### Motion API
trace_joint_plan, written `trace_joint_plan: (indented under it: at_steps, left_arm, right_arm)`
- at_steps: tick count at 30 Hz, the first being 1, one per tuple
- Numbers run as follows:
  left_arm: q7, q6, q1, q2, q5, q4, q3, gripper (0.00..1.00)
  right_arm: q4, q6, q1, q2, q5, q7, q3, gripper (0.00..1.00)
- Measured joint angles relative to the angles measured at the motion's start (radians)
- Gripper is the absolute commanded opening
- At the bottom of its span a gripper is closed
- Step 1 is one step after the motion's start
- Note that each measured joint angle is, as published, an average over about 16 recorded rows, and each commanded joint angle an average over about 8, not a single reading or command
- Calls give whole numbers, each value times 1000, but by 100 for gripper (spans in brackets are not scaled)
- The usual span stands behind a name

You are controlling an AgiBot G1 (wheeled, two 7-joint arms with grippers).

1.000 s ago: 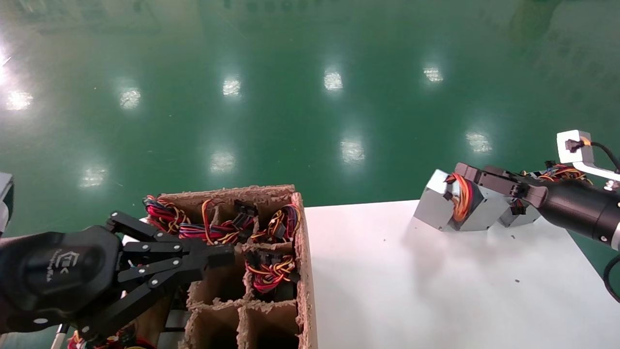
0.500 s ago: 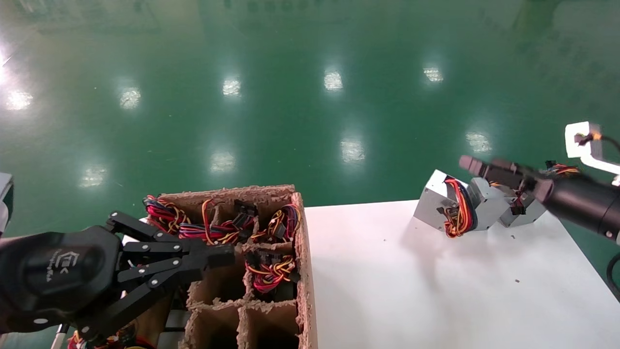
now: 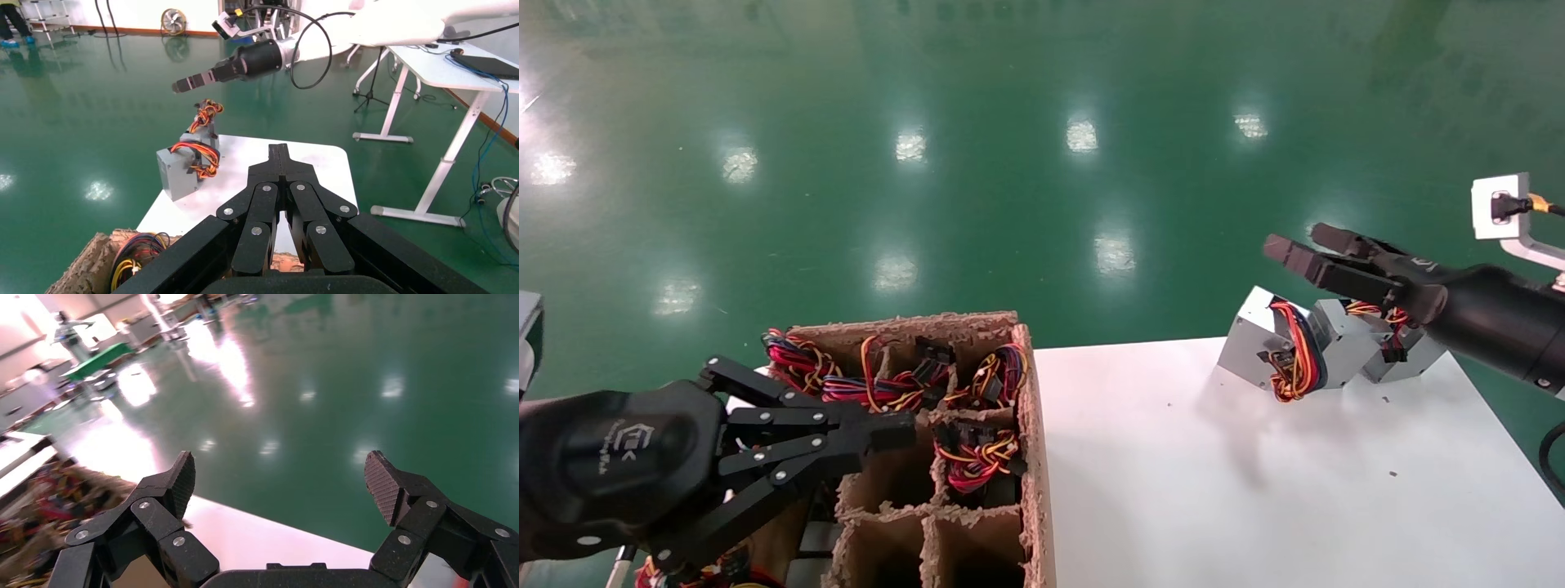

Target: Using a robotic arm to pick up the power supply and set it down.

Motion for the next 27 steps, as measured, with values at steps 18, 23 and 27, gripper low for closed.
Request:
trace_joint_plan:
  at_steps: [18, 23, 27]
  left_arm:
    - [0, 0, 0, 0, 0, 0, 0, 100]
    - [0, 0, 0, 0, 0, 0, 0, 100]
    - [0, 0, 0, 0, 0, 0, 0, 100]
  right_arm:
    - [371, -61, -137, 54, -66, 45, 168, 100]
    - [474, -77, -175, 69, -84, 58, 215, 100]
    - [557, -91, -205, 82, -99, 68, 253, 100]
